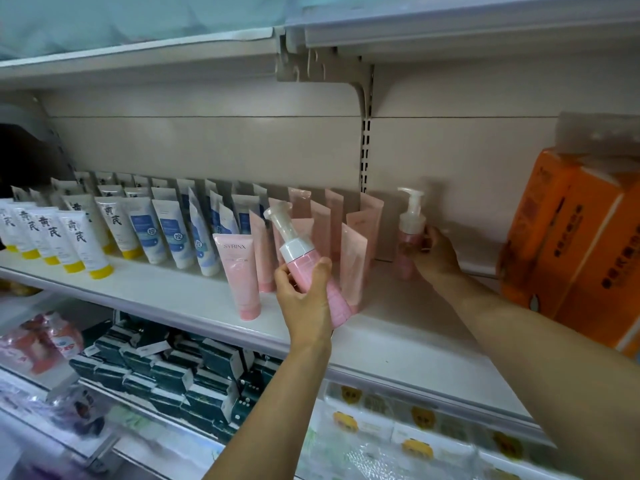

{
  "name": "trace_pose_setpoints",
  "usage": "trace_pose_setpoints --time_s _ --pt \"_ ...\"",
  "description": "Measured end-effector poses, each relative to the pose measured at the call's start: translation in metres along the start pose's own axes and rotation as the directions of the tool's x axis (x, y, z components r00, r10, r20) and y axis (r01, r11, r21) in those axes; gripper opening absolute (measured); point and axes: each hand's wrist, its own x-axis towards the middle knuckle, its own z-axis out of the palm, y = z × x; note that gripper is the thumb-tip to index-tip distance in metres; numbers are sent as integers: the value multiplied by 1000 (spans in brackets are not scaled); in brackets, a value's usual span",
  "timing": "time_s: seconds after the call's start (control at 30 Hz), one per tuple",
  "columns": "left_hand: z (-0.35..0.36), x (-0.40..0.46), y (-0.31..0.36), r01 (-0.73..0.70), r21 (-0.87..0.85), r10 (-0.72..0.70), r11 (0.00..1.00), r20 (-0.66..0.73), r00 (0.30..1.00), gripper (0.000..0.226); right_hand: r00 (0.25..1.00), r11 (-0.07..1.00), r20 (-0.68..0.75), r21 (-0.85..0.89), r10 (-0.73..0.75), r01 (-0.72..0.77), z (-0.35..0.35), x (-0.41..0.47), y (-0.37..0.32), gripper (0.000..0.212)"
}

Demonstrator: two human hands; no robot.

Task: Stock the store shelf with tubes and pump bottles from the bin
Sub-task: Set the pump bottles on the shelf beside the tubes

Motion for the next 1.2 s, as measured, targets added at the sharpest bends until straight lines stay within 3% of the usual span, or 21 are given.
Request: trace_pose_setpoints --time_s 0.3,0.6,0.73,0.9,1.0,1.2 --pt "-10 -3 6 -2 2 2 1000 25 1000 21 988 981 -71 -126 137 -146 -11 -15 -4 61" --pt "-25 -19 6 162 -148 -151 976 81 985 41 980 998 -192 -13 53 -56 -20 -70 -18 22" --pt "-28 -32 7 201 -201 -170 959 164 972 56 990 995 -136 96 37 -24 -15 -89 -20 30" --pt "-18 -57 6 192 -203 -136 960 259 956 66 999 979 -41 202 19 -10 -19 -118 -32 16" --pt "-5 -67 2 100 -77 -78 992 256 964 57 999 950 21 308 38 -43 -29 -132 -41 12" --pt "31 -82 -5 -14 97 -22 995 365 931 26 999 962 35 272 -39 28 -52 -144 -45 12"
